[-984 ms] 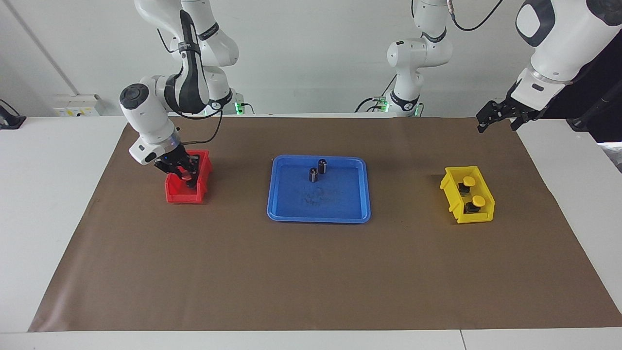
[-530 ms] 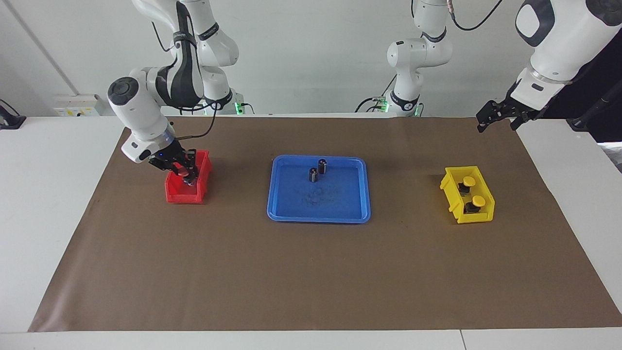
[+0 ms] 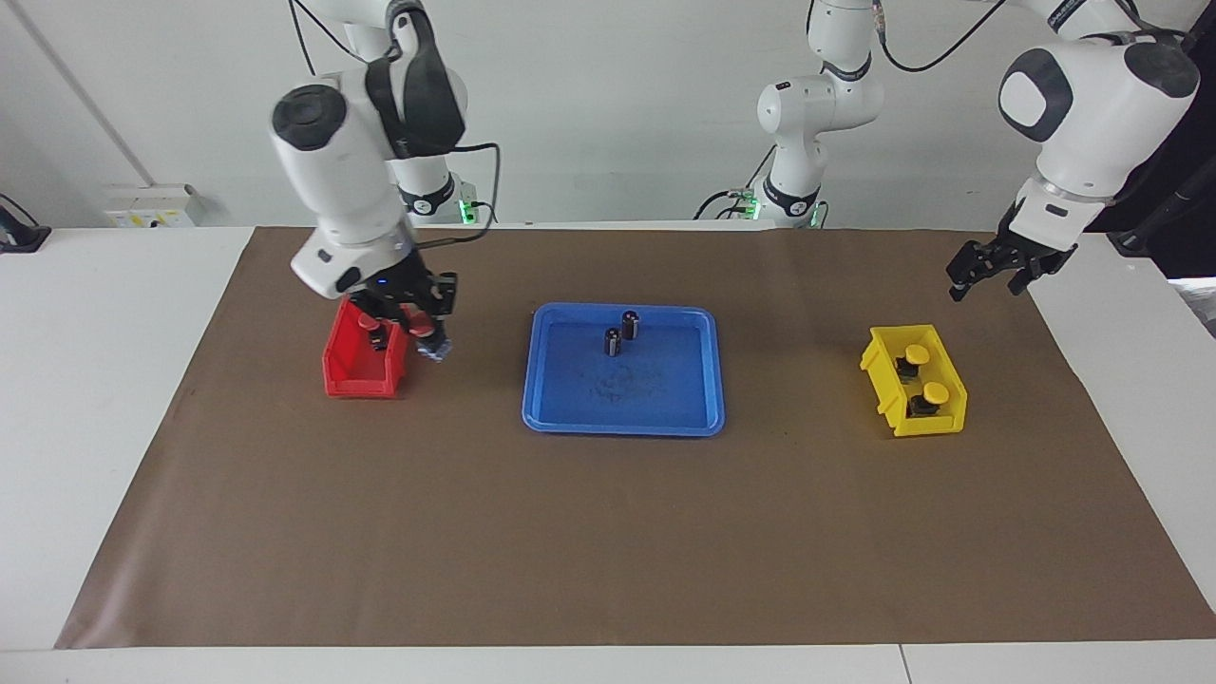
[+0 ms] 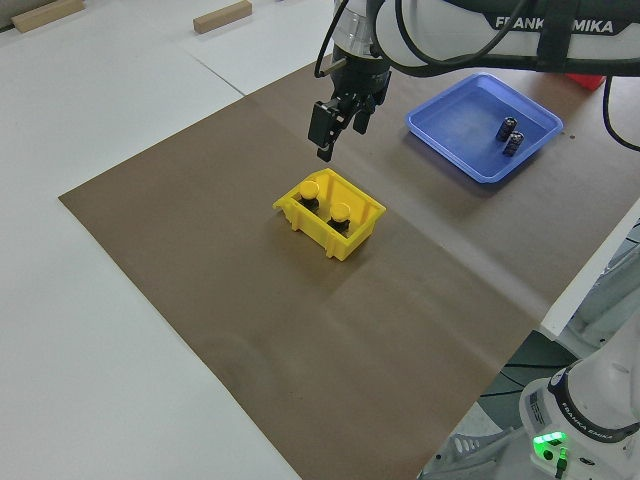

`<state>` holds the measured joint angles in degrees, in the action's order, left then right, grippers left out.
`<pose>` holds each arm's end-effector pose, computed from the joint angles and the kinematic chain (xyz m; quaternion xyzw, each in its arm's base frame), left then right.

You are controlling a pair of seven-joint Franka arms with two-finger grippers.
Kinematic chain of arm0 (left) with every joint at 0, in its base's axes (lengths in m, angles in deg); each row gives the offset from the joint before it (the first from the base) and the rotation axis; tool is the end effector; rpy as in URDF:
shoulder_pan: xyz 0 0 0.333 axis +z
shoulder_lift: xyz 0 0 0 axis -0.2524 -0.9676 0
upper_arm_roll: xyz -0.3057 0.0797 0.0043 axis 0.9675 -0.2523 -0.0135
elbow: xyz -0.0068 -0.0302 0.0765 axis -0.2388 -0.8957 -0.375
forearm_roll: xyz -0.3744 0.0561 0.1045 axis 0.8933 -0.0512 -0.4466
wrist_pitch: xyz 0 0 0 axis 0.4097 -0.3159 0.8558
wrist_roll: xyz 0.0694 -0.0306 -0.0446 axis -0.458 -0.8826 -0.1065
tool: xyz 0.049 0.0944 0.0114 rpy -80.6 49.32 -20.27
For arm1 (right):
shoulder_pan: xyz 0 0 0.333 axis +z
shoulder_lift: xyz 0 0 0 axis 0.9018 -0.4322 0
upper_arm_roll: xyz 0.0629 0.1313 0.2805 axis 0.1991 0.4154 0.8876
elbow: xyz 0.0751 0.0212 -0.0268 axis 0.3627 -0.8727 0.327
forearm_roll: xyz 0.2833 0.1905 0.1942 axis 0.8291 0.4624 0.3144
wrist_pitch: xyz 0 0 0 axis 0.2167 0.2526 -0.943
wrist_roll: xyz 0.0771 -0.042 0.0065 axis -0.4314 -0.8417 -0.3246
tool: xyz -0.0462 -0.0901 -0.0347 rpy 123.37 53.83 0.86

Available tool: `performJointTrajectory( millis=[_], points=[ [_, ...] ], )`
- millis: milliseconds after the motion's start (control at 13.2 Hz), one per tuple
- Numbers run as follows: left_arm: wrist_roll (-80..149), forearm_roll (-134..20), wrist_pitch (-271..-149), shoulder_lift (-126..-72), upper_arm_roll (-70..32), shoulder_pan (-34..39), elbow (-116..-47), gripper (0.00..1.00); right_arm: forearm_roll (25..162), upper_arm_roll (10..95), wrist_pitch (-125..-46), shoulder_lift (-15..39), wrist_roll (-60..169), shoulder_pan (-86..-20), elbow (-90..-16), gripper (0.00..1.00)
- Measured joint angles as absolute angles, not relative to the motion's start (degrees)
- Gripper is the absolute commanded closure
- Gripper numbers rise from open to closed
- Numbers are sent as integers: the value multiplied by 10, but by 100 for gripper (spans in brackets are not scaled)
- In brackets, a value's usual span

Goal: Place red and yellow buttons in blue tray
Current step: 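Carry the red button into the blue tray while the left gripper reaches the yellow bin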

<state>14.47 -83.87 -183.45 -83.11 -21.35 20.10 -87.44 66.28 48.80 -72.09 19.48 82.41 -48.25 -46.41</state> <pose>0.5289 0.0462 0.5041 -0.9996 0.0036 -0.0215 0.0161 0.5679 0.2061 0.5078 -0.9995 0.0038 0.0170 0.0258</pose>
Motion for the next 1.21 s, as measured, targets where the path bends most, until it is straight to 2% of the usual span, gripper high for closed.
performJointTrajectory(
  millis=[227,681,908,1060,1211],
  points=[
    [144,-839,-1901,-872,-208,193,-906,21,662,489,-780,113,943,-388,-421,79],
    [144,-839,-1987,-945,-206,187,-907,25,638,488,-843,20,1001,-330,-417,76],
    [144,-839,-2022,-964,-206,186,-906,25,638,487,-849,15,1003,-328,-424,58],
    [144,-839,-2036,-974,-205,183,-905,25,638,487,-874,15,1003,-328,-441,32],
    [144,-839,-2040,-981,-205,180,-905,26,638,486,-882,18,1003,-328,-450,29]
  ],
)
